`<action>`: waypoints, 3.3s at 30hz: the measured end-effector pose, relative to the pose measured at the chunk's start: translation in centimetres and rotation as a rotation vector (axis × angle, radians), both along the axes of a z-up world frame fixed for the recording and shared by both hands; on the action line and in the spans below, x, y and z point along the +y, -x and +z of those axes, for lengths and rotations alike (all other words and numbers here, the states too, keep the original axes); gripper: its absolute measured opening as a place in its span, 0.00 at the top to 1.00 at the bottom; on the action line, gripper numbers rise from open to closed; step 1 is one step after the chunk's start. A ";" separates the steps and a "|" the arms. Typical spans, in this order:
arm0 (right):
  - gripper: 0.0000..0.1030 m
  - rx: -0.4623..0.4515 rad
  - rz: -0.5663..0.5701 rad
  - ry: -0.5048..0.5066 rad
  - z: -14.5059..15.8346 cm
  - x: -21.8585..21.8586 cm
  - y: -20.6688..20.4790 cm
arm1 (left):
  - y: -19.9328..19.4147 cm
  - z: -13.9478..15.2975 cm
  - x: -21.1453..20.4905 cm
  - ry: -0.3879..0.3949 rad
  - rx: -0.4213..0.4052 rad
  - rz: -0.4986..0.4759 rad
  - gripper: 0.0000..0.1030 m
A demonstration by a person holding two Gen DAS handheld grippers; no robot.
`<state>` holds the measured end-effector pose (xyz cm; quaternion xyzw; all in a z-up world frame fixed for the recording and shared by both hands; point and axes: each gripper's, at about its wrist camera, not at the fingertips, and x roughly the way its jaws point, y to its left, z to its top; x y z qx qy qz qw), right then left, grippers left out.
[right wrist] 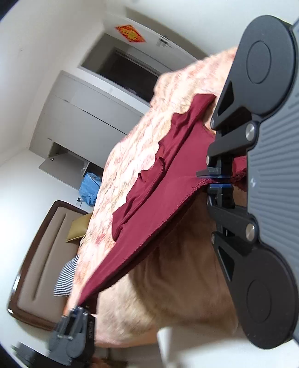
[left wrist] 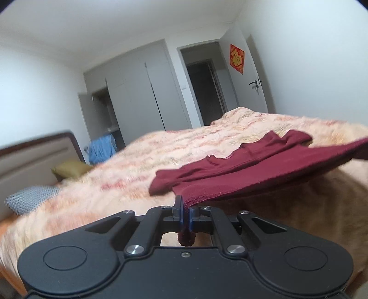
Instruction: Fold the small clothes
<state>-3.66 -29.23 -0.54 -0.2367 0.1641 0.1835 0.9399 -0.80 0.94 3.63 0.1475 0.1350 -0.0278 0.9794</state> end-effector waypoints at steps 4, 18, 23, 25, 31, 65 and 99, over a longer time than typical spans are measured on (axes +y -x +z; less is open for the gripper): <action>0.95 0.142 0.051 -0.106 2.5 -2.0 3.2 | 4.7 2.0 0.0 0.065 0.011 0.007 0.96; 0.95 0.103 0.043 -0.151 6.0 -4.7 -5.2 | -5.9 7.3 1.2 0.422 0.052 0.009 0.96; 0.93 0.101 -0.006 -0.156 7.7 -5.2 -15.3 | -16.1 9.0 -0.3 0.296 0.094 -0.003 0.96; 0.90 0.126 -0.031 -0.141 8.3 -4.8 -19.7 | -20.7 8.9 -0.5 0.262 0.129 0.006 0.96; 0.86 0.189 -0.076 -0.088 7.5 -3.5 -31.6 | -32.8 6.4 1.0 0.279 0.311 0.069 0.96; 0.00 0.248 -0.023 -0.095 -3.2 -4.6 -34.7 | -38.6 -0.5 6.1 0.436 0.355 0.086 0.01; 0.00 0.260 -0.547 -0.380 -6.7 -14.1 -30.3 | -39.1 -3.3 9.1 0.316 0.382 0.330 0.01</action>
